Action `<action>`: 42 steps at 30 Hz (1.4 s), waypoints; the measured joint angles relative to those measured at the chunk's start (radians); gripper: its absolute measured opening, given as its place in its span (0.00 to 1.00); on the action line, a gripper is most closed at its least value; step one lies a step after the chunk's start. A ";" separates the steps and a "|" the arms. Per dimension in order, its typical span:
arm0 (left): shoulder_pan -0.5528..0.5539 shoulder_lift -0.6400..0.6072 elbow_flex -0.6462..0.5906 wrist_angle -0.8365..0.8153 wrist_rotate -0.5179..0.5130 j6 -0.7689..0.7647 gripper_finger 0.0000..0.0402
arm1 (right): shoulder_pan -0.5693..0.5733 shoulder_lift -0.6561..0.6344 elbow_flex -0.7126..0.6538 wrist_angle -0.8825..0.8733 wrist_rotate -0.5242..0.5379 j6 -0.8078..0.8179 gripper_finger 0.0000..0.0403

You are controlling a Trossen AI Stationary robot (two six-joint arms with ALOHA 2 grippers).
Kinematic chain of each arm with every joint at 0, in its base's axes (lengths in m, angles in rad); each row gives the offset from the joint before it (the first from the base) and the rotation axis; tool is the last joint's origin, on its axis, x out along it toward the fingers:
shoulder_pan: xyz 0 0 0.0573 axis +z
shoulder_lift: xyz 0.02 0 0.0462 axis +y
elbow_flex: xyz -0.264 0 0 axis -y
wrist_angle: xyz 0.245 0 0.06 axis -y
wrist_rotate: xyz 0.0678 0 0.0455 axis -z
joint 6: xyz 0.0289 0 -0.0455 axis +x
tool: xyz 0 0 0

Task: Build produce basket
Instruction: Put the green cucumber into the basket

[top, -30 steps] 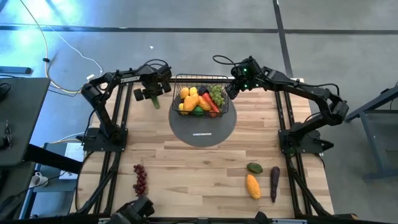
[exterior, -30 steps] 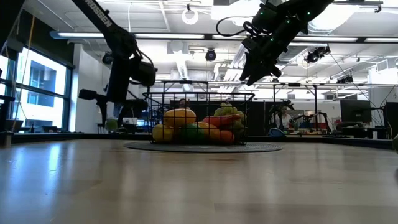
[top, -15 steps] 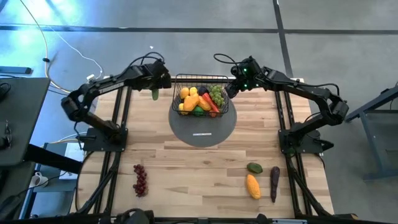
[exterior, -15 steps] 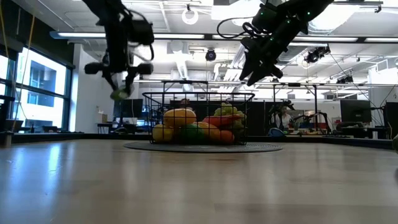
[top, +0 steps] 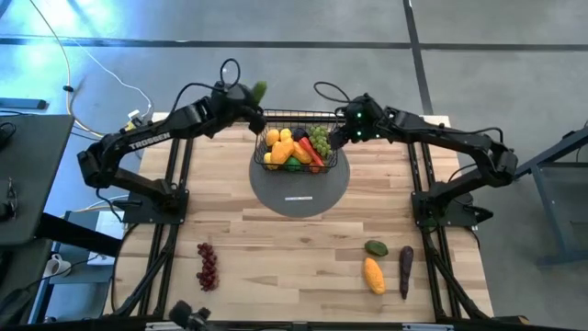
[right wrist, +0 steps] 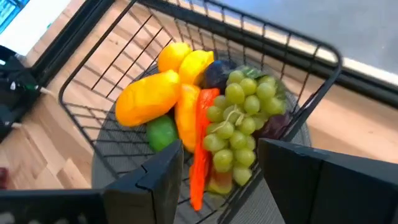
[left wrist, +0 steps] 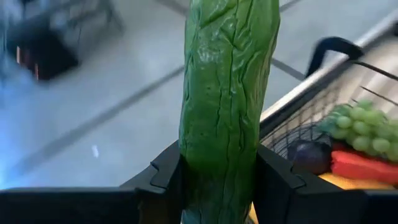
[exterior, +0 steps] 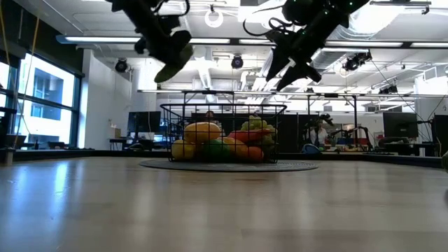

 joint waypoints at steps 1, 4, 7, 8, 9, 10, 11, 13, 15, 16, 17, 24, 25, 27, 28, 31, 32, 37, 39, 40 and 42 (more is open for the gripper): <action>-0.009 0.000 0.000 0.024 0.000 0.060 0.30 | 0.015 0.000 0.000 -0.004 0.012 0.021 0.47; -0.039 0.000 0.000 0.100 0.008 0.217 0.30 | 0.063 0.000 0.000 -0.034 0.061 0.082 0.47; -0.060 0.002 0.000 0.142 0.043 0.341 0.30 | 0.108 0.000 0.000 -0.087 0.121 0.144 0.47; -0.066 0.002 0.000 0.152 0.066 0.375 0.30 | 0.122 0.000 0.000 -0.109 0.142 0.172 0.47; -0.071 0.002 0.000 0.159 0.093 0.407 0.31 | 0.135 0.000 0.000 -0.131 0.165 0.198 0.47; -0.075 0.002 0.000 0.161 0.111 0.440 0.31 | 0.149 0.000 0.000 -0.151 0.187 0.223 0.47; -0.079 0.002 0.000 0.161 0.129 0.471 0.31 | 0.161 0.000 0.000 -0.170 0.206 0.246 0.47; -0.085 0.002 0.000 0.162 0.156 0.537 0.31 | 0.182 0.000 0.000 -0.206 0.231 0.292 0.47; -0.091 0.006 0.000 0.169 0.164 0.578 0.31 | 0.199 0.000 0.000 -0.237 0.243 0.337 0.47; -0.094 0.010 0.000 0.176 0.162 0.589 0.31 | 0.207 0.000 0.000 -0.253 0.251 0.358 0.47; -0.095 0.014 0.000 0.177 0.162 0.592 0.31 | 0.216 0.000 0.000 -0.269 0.257 0.379 0.47; -0.099 0.061 0.000 0.227 0.209 0.642 0.37 | 0.270 0.000 0.000 -0.369 0.276 0.514 0.47; -0.103 0.075 0.000 0.240 0.213 0.653 0.38 | 0.278 0.000 0.000 -0.382 0.276 0.530 0.47; -0.113 0.101 0.000 0.254 0.216 0.686 0.39 | 0.293 0.000 0.000 -0.407 0.276 0.564 0.47; -0.119 0.113 0.000 0.263 0.217 0.707 0.40 | 0.300 0.000 0.000 -0.420 0.276 0.577 0.47; -0.140 0.152 0.000 0.290 0.225 0.751 0.39 | 0.320 0.000 0.000 -0.449 0.275 0.615 0.47; -0.147 0.162 0.000 0.297 0.235 0.761 0.38 | 0.325 0.000 0.000 -0.458 0.275 0.626 0.47; -0.176 0.219 0.000 0.361 0.261 0.802 0.37 | 0.349 0.000 0.000 -0.499 0.274 0.687 0.47; -0.187 0.240 0.000 0.392 0.244 0.801 0.37 | 0.361 0.000 0.000 -0.503 0.273 0.702 0.47; -0.190 0.249 0.000 0.405 0.239 0.801 0.37 | 0.367 0.000 0.000 -0.505 0.273 0.704 0.47; -0.195 0.267 0.000 0.420 0.237 0.798 0.38 | 0.377 0.000 0.000 -0.508 0.273 0.704 0.47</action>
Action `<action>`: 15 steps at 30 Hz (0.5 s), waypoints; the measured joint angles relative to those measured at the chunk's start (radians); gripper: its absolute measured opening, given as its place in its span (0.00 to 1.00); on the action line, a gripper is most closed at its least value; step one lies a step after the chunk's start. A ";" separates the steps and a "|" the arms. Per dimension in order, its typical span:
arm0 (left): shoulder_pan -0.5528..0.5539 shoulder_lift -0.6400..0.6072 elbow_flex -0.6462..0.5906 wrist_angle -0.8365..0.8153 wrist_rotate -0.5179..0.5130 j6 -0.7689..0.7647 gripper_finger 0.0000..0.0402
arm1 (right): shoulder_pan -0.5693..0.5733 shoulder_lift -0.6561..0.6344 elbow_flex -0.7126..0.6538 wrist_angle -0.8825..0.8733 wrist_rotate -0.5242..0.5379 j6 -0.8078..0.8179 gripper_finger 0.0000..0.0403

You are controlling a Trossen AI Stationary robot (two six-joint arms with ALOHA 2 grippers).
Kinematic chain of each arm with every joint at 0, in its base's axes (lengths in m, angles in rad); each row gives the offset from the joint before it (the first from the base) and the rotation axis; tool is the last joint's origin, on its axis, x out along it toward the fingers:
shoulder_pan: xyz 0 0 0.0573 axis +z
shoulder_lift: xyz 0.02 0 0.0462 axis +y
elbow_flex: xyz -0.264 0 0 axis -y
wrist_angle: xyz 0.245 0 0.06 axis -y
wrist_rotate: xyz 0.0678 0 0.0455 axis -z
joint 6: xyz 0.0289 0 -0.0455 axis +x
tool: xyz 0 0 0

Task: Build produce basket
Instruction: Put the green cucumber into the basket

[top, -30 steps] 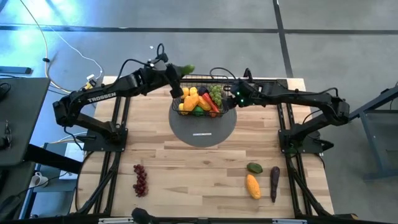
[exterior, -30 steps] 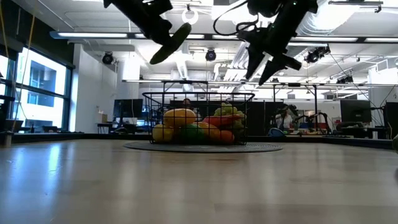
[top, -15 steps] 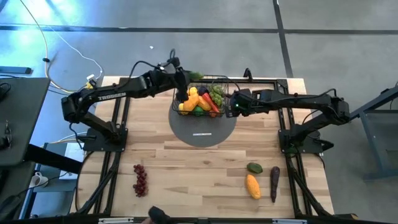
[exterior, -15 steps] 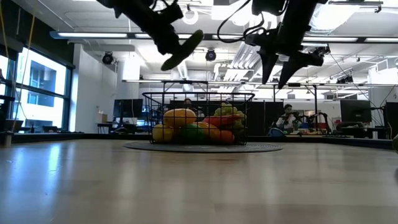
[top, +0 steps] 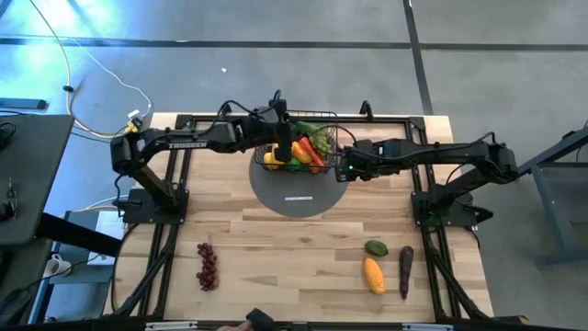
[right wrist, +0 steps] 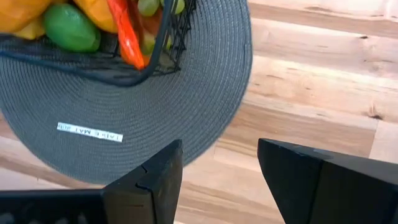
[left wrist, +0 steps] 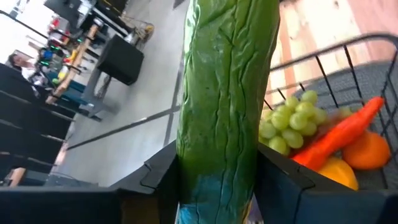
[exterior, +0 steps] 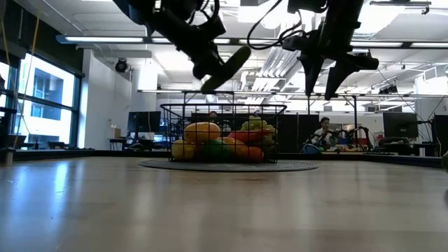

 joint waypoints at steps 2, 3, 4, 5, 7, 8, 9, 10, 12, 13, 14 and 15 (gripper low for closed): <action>-0.008 0.018 0.000 0.003 -0.004 0.013 0.40 | 0.007 0.000 0.000 -0.001 -0.001 0.000 0.47; -0.013 0.027 0.000 0.004 -0.010 0.026 0.40 | 0.010 0.000 0.000 -0.002 -0.001 0.000 0.47; -0.019 0.035 0.000 0.004 -0.015 0.040 0.41 | 0.013 0.000 0.000 -0.002 -0.001 0.000 0.47; -0.024 0.043 0.000 0.004 -0.017 0.055 0.42 | 0.014 0.000 0.000 -0.002 -0.001 0.001 0.47; -0.038 0.062 0.000 0.008 -0.027 0.092 0.43 | 0.015 0.000 0.000 -0.002 -0.001 0.008 0.47; -0.045 0.072 0.000 0.014 -0.032 0.110 0.44 | 0.016 0.000 0.000 -0.002 -0.002 0.012 0.47; -0.049 0.081 0.000 0.014 -0.036 0.126 0.45 | 0.016 0.000 0.000 -0.002 -0.007 0.015 0.47; -0.054 0.091 0.000 0.015 -0.042 0.141 0.46 | 0.015 0.000 0.000 -0.002 -0.015 0.015 0.47; -0.066 0.109 0.000 0.025 -0.071 0.178 0.48 | 0.015 0.000 0.000 -0.004 -0.022 0.016 0.47; -0.068 0.116 0.000 0.021 -0.090 0.189 0.48 | 0.015 0.000 0.000 -0.007 -0.024 0.018 0.47; -0.070 0.123 0.000 0.018 -0.107 0.195 0.49 | 0.015 0.000 0.000 -0.009 -0.025 0.023 0.47; -0.071 0.129 0.000 0.022 -0.124 0.196 0.50 | 0.015 0.000 0.000 -0.010 -0.025 0.026 0.47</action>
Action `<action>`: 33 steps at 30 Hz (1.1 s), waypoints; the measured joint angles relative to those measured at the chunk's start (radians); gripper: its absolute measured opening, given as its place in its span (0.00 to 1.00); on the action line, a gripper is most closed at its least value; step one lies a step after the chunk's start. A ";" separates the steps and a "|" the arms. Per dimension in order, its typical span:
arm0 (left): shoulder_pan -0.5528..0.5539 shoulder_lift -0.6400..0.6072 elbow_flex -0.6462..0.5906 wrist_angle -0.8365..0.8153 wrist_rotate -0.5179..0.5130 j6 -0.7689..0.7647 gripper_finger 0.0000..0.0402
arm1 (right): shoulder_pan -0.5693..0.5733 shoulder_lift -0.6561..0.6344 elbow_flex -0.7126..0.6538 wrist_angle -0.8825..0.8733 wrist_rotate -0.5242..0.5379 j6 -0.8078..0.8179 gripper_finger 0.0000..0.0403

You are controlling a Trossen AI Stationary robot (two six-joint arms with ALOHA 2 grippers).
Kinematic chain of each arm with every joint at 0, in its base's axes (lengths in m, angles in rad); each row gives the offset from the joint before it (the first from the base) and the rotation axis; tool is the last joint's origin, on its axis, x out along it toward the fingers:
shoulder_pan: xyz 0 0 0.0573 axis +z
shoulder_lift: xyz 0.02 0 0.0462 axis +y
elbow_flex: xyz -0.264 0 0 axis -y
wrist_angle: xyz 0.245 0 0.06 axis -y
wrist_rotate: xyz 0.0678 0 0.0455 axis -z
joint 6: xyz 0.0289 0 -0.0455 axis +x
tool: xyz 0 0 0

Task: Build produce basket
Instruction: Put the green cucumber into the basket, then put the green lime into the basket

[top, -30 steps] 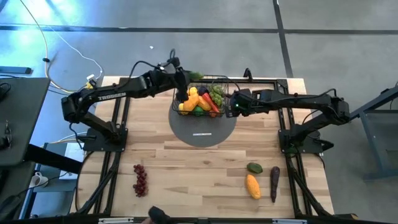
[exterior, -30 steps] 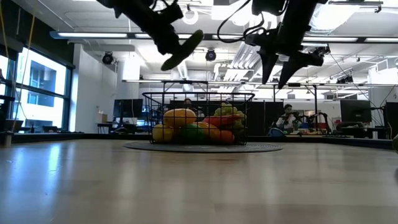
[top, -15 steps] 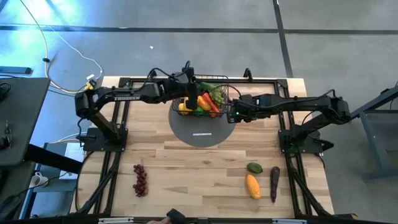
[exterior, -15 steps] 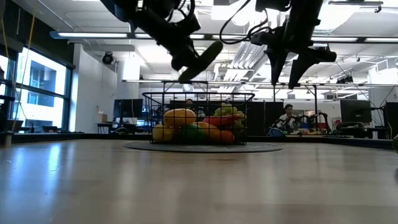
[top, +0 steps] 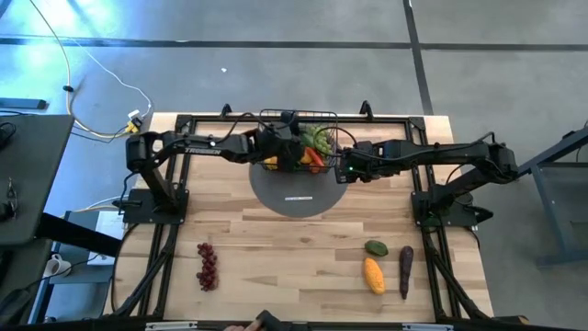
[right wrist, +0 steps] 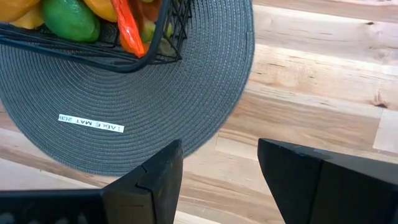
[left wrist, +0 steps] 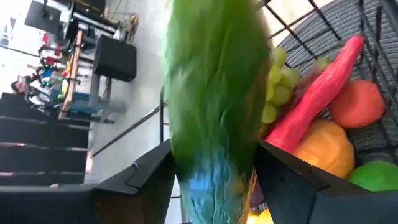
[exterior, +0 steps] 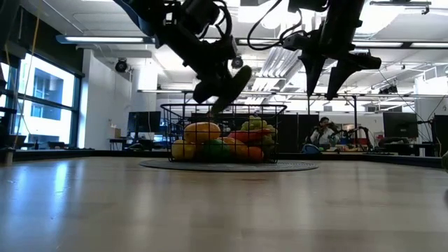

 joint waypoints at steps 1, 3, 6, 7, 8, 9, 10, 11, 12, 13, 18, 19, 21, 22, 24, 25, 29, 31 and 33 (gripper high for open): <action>-0.003 0.004 0.000 0.002 -0.009 0.000 0.51 | 0.000 0.000 0.000 0.001 0.000 0.000 0.47; -0.006 0.006 0.001 0.002 -0.026 0.008 0.52 | 0.000 0.000 0.000 0.001 0.000 -0.001 0.47; -0.006 0.006 0.001 0.002 -0.005 0.055 0.52 | 0.000 0.000 0.000 0.001 0.000 -0.002 0.47; -0.006 0.006 0.001 0.002 0.008 0.084 0.52 | 0.000 0.000 0.000 0.001 0.000 -0.002 0.47; -0.006 0.006 0.002 0.002 0.016 0.112 0.52 | 0.000 0.000 0.000 0.001 0.000 -0.002 0.47; -0.010 0.006 0.002 0.002 0.016 0.139 0.52 | 0.000 0.000 0.000 0.001 0.000 -0.002 0.47; -0.013 0.006 0.002 0.002 0.014 0.156 0.52 | 0.000 0.000 0.000 0.001 0.000 -0.002 0.47; -0.014 0.006 0.003 0.000 0.015 0.164 0.52 | 0.000 0.000 0.000 0.001 0.000 -0.002 0.47; -0.016 0.006 0.007 -0.006 0.017 0.166 0.52 | 0.000 0.000 0.000 0.001 0.000 -0.002 0.47; -0.020 0.008 0.012 -0.011 0.019 0.166 0.52 | 0.000 0.000 0.000 0.001 0.000 -0.002 0.47; -0.035 0.010 0.054 -0.078 0.036 0.169 0.52 | 0.000 0.000 0.000 0.001 0.001 -0.002 0.47; -0.037 0.010 0.070 -0.117 0.046 0.162 0.52 | 0.000 0.000 0.000 0.001 0.000 -0.002 0.47; -0.035 0.010 0.106 -0.204 0.083 0.131 0.52 | 0.000 0.000 0.000 0.001 0.001 -0.002 0.47; -0.032 0.010 0.125 -0.243 0.103 0.117 0.52 | 0.000 0.000 0.000 0.001 0.000 -0.002 0.47; -0.028 0.009 0.157 -0.305 0.130 0.097 0.52 | 0.000 0.000 0.000 0.001 0.001 -0.002 0.47; -0.026 0.009 0.168 -0.325 0.135 0.096 0.52 | 0.000 0.000 0.000 0.001 0.001 -0.002 0.47; -0.026 0.009 0.188 -0.329 0.131 0.095 0.52 | 0.000 0.000 0.000 0.001 0.001 -0.002 0.47; -0.027 0.009 0.204 -0.350 0.131 0.095 0.52 | 0.000 0.000 0.000 0.001 0.001 -0.002 0.47; -0.027 0.009 0.222 -0.381 0.125 0.081 0.52 | 0.000 0.000 0.000 0.001 0.001 -0.002 0.47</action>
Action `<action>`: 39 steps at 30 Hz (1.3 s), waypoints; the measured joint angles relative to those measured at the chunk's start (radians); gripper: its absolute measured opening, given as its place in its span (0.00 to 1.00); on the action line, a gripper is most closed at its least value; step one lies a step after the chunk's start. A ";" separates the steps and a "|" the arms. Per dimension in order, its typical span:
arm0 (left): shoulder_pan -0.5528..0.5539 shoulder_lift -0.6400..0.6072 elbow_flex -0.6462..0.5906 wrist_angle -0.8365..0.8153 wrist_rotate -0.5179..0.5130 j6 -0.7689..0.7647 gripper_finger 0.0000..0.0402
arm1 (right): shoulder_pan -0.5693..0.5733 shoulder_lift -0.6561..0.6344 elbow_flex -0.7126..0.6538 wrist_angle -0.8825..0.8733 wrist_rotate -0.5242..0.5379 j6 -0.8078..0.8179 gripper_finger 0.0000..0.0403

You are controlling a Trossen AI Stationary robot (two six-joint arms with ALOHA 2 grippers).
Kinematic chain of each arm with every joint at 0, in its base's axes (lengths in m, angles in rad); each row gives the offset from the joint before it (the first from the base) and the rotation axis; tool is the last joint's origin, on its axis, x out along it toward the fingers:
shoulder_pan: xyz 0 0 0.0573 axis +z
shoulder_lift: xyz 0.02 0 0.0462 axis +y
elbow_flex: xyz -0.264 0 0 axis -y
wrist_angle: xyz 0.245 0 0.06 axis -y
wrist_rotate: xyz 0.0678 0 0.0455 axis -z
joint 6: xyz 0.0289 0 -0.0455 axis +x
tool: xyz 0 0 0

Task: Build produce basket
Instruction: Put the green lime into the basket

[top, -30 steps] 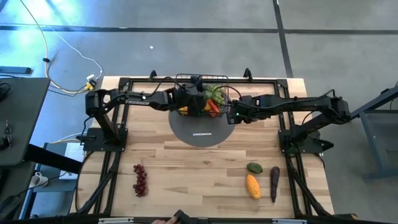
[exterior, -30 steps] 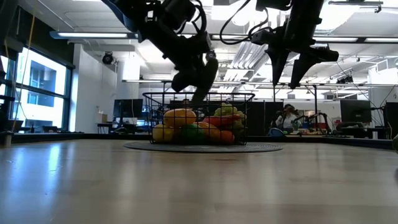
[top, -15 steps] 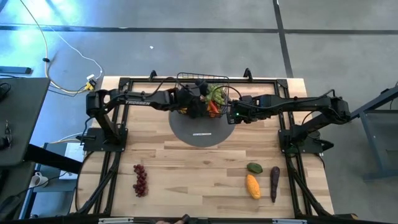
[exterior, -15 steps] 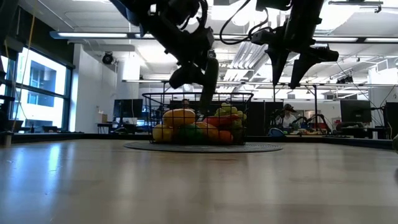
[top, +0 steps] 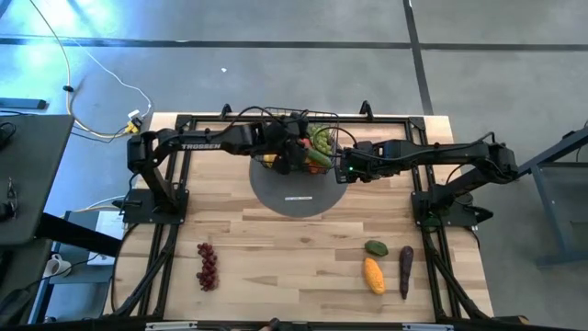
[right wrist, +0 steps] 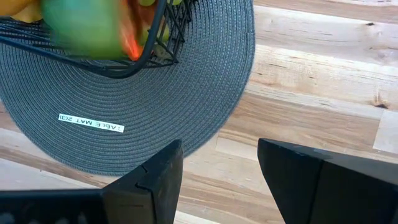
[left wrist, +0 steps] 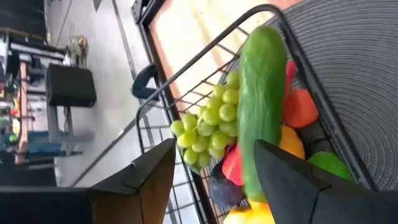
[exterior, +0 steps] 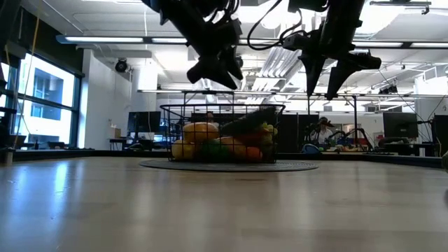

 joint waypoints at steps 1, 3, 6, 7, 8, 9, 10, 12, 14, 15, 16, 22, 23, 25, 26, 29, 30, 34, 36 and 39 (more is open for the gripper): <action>0.000 0.000 0.009 -0.011 -0.002 -0.010 0.52 | 0.000 0.000 0.000 0.000 0.000 0.000 0.47; 0.001 -0.002 0.021 -0.024 -0.004 -0.013 0.52 | 0.000 0.000 0.000 0.000 0.000 0.000 0.47; 0.001 -0.002 0.020 -0.031 -0.013 -0.012 0.52 | 0.000 0.000 0.000 0.000 0.000 0.000 0.47; 0.001 -0.002 0.020 -0.032 -0.013 -0.013 0.52 | 0.000 0.000 0.000 0.000 0.000 0.000 0.47; 0.001 -0.003 0.020 -0.035 -0.013 -0.017 0.52 | 0.000 0.000 0.000 0.000 -0.001 0.001 0.47; 0.001 -0.005 0.020 -0.047 -0.013 -0.022 0.52 | 0.000 0.000 0.000 0.000 -0.003 0.000 0.47; 0.000 -0.009 0.020 -0.060 -0.012 -0.031 0.52 | 0.000 0.000 0.000 0.000 -0.013 0.000 0.47; 0.000 -0.019 0.020 -0.086 -0.004 -0.064 0.52 | 0.000 0.000 0.000 0.000 -0.037 0.000 0.47; 0.000 -0.030 0.020 -0.110 0.003 -0.108 0.52 | 0.000 0.000 0.000 0.000 -0.066 0.000 0.47; 0.001 -0.037 0.020 -0.126 0.002 -0.132 0.52 | 0.003 0.000 0.000 0.000 -0.079 -0.001 0.47; 0.003 -0.044 0.020 -0.142 0.002 -0.152 0.52 | 0.007 0.000 0.000 0.000 -0.086 -0.001 0.47; 0.004 -0.102 0.020 -0.218 0.011 -0.251 0.52 | 0.058 0.000 0.000 0.000 -0.161 -0.049 0.47; 0.003 -0.112 0.019 -0.237 0.011 -0.267 0.52 | 0.067 0.000 0.000 0.000 -0.176 -0.052 0.47; -0.003 -0.135 0.019 -0.277 0.017 -0.298 0.52 | 0.092 0.000 0.000 0.000 -0.203 -0.053 0.47; -0.004 -0.149 0.019 -0.308 0.026 -0.307 0.52 | 0.104 0.000 0.000 0.000 -0.220 -0.054 0.47; -0.012 -0.186 0.019 -0.378 0.055 -0.331 0.52 | 0.142 0.000 0.000 0.000 -0.281 -0.064 0.47; -0.014 -0.198 0.019 -0.397 0.058 -0.342 0.52 | 0.156 0.000 0.000 0.000 -0.300 -0.070 0.47; -0.030 -0.239 0.019 -0.435 0.058 -0.376 0.52 | 0.207 0.000 0.000 0.000 -0.348 -0.108 0.47; -0.033 -0.255 0.019 -0.446 0.058 -0.384 0.52 | 0.230 0.000 0.000 -0.004 -0.364 -0.109 0.48; -0.043 -0.273 0.019 -0.445 0.059 -0.387 0.52 | 0.266 0.001 0.000 -0.036 -0.367 -0.087 0.51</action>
